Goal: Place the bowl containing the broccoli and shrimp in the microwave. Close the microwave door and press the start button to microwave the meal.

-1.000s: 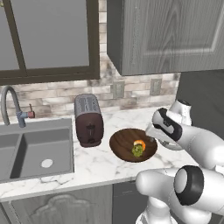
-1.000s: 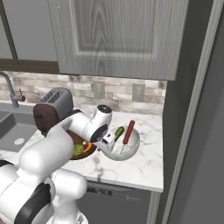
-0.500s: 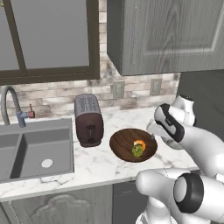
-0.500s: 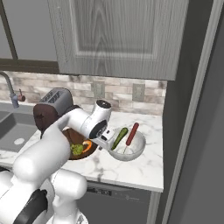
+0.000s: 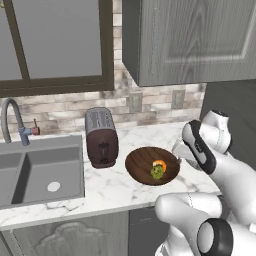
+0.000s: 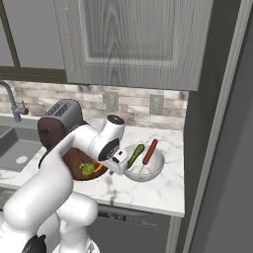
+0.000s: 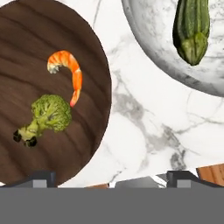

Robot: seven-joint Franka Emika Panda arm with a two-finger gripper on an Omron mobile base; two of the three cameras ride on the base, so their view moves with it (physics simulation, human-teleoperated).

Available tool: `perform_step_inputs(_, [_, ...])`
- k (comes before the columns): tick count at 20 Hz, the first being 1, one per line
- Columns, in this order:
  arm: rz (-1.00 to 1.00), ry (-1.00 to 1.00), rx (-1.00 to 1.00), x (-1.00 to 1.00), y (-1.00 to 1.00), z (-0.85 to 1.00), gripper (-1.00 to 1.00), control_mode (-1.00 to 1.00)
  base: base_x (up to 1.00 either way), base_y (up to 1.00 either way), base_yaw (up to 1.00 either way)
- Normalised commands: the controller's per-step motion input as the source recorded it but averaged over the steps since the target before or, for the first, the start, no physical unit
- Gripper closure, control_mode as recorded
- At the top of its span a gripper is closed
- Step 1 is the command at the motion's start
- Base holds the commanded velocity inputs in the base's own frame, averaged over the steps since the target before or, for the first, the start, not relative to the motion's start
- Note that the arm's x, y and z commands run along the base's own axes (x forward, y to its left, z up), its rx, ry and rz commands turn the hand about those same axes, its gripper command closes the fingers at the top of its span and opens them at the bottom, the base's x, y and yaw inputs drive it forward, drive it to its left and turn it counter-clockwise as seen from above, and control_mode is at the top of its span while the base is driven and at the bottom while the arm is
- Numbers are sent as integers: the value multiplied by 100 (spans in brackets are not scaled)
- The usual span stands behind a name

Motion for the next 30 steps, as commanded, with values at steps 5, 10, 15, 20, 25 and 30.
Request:
perform_step_inputs(5, [0, 0, 0, -15, 2, -36, -100, -100, 0, 0, 0])
perform_step_inputs(10, [-3, 0, 0, 6, 15, -25, -100, -100, 0, 0, 0])
perform_step_inputs(15, [-5, 0, 0, 24, 10, -12, -100, -100, 0, 0, 0])
perform_step_inputs(20, [-5, 0, 0, 32, 3, -14, -100, -100, 0, 0, 0])
perform_step_inputs(25, [-2, 0, 1, 33, 0, -15, -100, -100, 0, 0, 0])
perform_step_inputs(30, [0, 0, 2, 32, 0, -16, -100, -100, 0, 0, 0])
